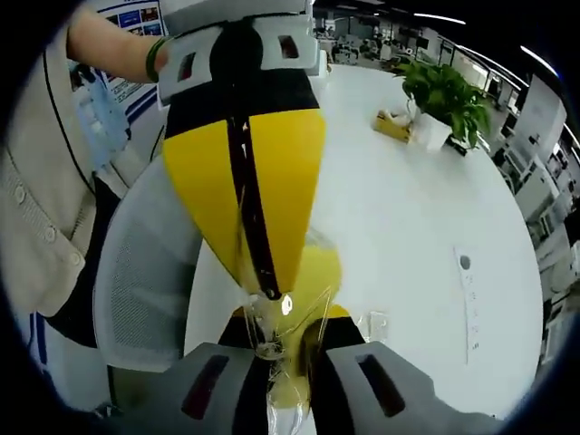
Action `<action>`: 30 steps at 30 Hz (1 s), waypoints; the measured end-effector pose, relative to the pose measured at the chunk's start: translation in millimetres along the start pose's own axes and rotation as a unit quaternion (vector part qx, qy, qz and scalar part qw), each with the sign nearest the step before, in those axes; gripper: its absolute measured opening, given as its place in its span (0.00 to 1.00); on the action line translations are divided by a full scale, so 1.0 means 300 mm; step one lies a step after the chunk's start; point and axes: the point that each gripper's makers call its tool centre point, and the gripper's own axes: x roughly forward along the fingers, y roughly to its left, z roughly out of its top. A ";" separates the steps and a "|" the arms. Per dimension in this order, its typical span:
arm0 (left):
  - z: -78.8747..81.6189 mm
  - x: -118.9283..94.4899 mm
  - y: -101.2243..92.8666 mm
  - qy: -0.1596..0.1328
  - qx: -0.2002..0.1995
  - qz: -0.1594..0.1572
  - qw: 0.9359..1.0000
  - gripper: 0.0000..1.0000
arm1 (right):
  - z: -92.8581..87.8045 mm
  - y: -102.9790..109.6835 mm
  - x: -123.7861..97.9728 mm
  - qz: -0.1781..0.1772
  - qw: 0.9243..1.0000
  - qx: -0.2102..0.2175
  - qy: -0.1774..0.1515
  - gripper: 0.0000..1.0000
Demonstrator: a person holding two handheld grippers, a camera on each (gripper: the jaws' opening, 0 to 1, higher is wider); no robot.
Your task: Compare the silicone blocks by pressing each to a similar depth, holding the contact briefly, and releasing to observe deformation and rebound differences across the visible hardness samples.
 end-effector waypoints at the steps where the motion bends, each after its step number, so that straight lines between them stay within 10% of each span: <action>1: -0.001 0.000 0.001 0.001 0.001 0.000 1.000 0.00 | 0.001 -0.018 0.000 -0.014 1.000 -0.016 -0.001 0.04; 30: -0.014 -0.003 0.011 0.010 0.000 0.008 1.000 0.00 | 0.003 -0.031 0.013 -0.012 1.000 -0.003 -0.010 0.06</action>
